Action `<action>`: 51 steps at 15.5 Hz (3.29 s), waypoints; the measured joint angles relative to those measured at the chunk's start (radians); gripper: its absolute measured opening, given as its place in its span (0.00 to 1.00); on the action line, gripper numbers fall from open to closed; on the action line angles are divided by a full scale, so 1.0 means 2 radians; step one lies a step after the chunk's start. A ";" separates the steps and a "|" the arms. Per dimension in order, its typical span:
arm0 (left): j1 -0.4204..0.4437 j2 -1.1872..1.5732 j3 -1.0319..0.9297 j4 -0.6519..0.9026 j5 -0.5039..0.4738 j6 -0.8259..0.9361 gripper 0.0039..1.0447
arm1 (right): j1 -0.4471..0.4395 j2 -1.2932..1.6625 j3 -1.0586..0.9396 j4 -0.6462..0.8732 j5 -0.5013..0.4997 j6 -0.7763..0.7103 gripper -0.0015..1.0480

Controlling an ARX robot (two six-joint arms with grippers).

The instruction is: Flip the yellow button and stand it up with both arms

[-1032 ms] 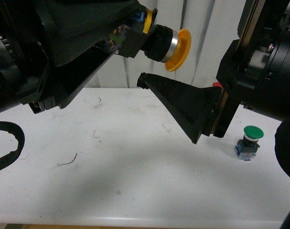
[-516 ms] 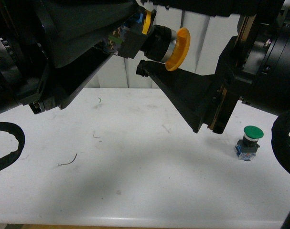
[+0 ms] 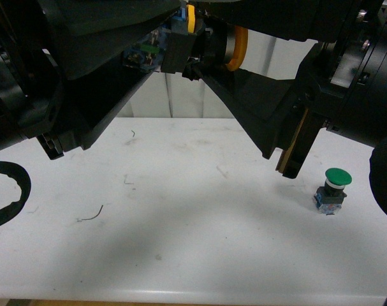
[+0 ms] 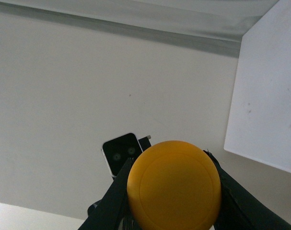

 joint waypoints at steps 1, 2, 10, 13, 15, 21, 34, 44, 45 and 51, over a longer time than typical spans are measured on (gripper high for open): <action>0.003 -0.001 0.000 -0.002 0.002 0.010 0.51 | -0.003 0.001 0.000 -0.004 -0.001 -0.008 0.35; 0.010 -0.011 -0.002 -0.002 0.002 0.017 0.61 | -0.007 0.004 0.000 -0.004 -0.001 -0.011 0.35; 0.112 -0.298 -0.073 -0.266 -0.082 0.136 0.94 | -0.035 0.007 0.004 -0.005 0.006 -0.013 0.34; 0.126 -0.450 -0.074 -0.435 -0.120 0.233 0.94 | -0.037 0.007 0.004 -0.005 0.006 -0.015 0.34; 0.122 -0.540 -0.070 -0.546 -0.155 0.292 0.94 | -0.038 0.007 0.005 -0.005 0.006 -0.018 0.34; 0.079 -0.683 -0.129 -0.651 -0.333 0.475 0.22 | -0.037 -0.008 0.011 -0.005 0.006 -0.030 0.34; 0.177 -0.742 -0.195 -0.646 -0.231 0.477 0.01 | -0.037 -0.017 0.001 -0.006 0.008 -0.046 0.34; 0.177 -0.742 -0.195 -0.644 -0.231 0.477 0.70 | -0.037 -0.121 0.021 -0.156 0.220 -0.461 0.34; 0.177 -0.742 -0.195 -0.644 -0.231 0.477 0.82 | -0.037 -0.117 0.018 -0.187 0.267 -0.551 0.34; 0.177 -0.742 -0.195 -0.644 -0.231 0.478 0.94 | -0.076 -0.109 0.035 -0.235 0.414 -0.790 0.34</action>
